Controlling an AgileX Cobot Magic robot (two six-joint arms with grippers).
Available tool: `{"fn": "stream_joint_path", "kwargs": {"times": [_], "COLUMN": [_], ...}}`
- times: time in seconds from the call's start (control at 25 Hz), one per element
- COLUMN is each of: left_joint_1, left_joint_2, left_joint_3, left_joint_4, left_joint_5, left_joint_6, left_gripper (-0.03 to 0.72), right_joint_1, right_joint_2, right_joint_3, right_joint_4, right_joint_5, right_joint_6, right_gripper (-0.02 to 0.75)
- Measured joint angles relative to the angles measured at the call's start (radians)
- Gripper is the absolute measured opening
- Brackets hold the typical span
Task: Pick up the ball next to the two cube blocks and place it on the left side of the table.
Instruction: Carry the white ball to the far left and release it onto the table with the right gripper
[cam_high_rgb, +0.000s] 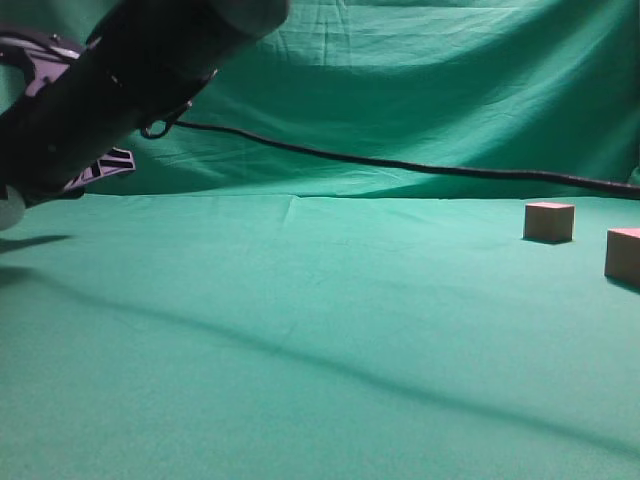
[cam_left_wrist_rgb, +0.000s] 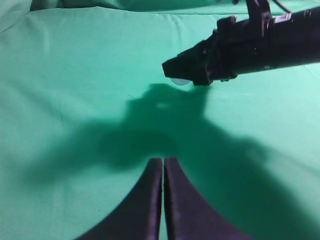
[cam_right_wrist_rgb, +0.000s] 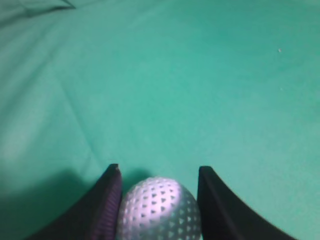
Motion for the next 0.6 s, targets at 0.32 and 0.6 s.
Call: {"fn": "stream_joint_path", "kwargs": {"times": [0.32,0.6], "left_joint_1": [0.0,0.0], "left_joint_2": [0.0,0.0], "left_joint_3": [0.0,0.0], "left_joint_4": [0.0,0.0], "left_joint_5": [0.0,0.0], "left_joint_6": [0.0,0.0], "left_gripper": [0.0,0.0], "right_joint_1": [0.0,-0.034], "right_joint_2": [0.012,-0.083], "right_joint_3": [-0.002,0.0], "right_joint_4": [0.002,-0.002], "right_joint_5": [-0.014,0.092], "right_joint_6": [-0.03,-0.032], "right_gripper": [0.44,0.601]}}
